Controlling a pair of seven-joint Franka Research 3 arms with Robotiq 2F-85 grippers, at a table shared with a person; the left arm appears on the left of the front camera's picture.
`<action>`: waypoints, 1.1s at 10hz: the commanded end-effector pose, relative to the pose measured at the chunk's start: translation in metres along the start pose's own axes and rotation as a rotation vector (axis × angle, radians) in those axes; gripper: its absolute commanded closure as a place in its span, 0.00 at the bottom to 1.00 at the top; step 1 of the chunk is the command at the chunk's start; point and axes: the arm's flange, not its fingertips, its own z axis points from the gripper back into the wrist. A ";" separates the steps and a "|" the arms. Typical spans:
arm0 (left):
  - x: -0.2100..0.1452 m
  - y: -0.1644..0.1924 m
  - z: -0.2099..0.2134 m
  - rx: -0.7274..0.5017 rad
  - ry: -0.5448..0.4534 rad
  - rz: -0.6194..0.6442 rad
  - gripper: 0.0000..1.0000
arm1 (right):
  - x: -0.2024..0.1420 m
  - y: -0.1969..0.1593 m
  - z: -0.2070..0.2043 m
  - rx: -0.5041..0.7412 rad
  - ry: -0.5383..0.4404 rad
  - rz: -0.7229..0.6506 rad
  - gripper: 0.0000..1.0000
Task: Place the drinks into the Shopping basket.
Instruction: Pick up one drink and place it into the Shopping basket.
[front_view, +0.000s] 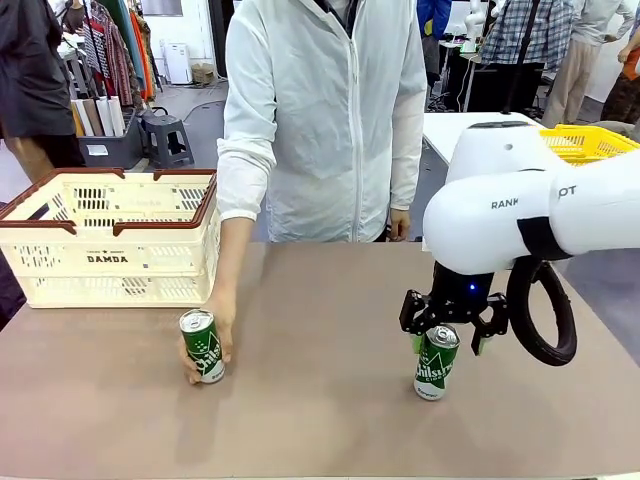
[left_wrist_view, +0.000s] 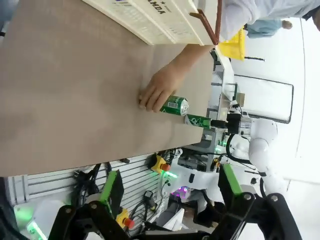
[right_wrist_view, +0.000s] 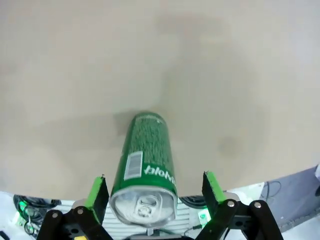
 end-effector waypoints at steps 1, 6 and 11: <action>0.001 -0.013 -0.035 -0.097 0.029 -0.017 0.00 | -0.001 0.010 -0.008 -0.017 -0.060 -0.013 0.00; -0.019 -0.047 -0.112 -0.243 0.163 -0.067 0.00 | -0.006 0.012 -0.013 -0.042 -0.107 0.021 0.94; -0.005 -0.055 -0.107 -0.206 0.162 -0.076 0.00 | -0.007 0.010 -0.018 -0.033 -0.061 0.030 1.00</action>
